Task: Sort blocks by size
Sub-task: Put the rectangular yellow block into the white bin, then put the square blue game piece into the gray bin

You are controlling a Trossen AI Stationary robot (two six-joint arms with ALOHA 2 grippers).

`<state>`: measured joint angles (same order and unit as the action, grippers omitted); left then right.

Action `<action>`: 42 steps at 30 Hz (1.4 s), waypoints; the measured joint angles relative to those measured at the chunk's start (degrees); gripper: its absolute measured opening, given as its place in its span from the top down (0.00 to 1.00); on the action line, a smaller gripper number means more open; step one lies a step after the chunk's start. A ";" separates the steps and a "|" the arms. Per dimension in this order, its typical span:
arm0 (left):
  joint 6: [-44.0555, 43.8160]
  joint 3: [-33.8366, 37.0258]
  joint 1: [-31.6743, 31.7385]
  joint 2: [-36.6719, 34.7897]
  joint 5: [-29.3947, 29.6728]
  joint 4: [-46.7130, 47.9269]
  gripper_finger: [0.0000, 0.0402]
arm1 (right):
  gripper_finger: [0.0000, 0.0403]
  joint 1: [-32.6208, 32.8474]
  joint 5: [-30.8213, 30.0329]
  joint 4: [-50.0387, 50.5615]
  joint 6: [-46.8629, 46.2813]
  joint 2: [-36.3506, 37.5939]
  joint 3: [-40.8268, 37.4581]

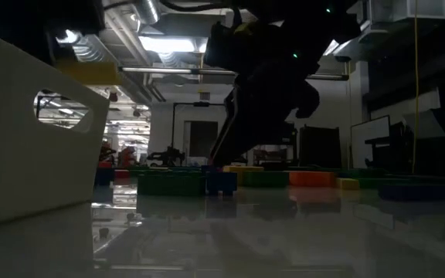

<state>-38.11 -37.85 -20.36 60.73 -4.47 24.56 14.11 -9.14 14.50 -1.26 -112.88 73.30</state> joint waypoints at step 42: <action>-5.31 0.00 -11.05 5.70 23.52 -4.18 0.56 | 0.67 -1.75 10.96 13.83 -0.96 0.94 3.35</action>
<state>-43.43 -37.85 -31.41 66.43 19.05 20.38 12.36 1.83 28.33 -2.22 -111.94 76.65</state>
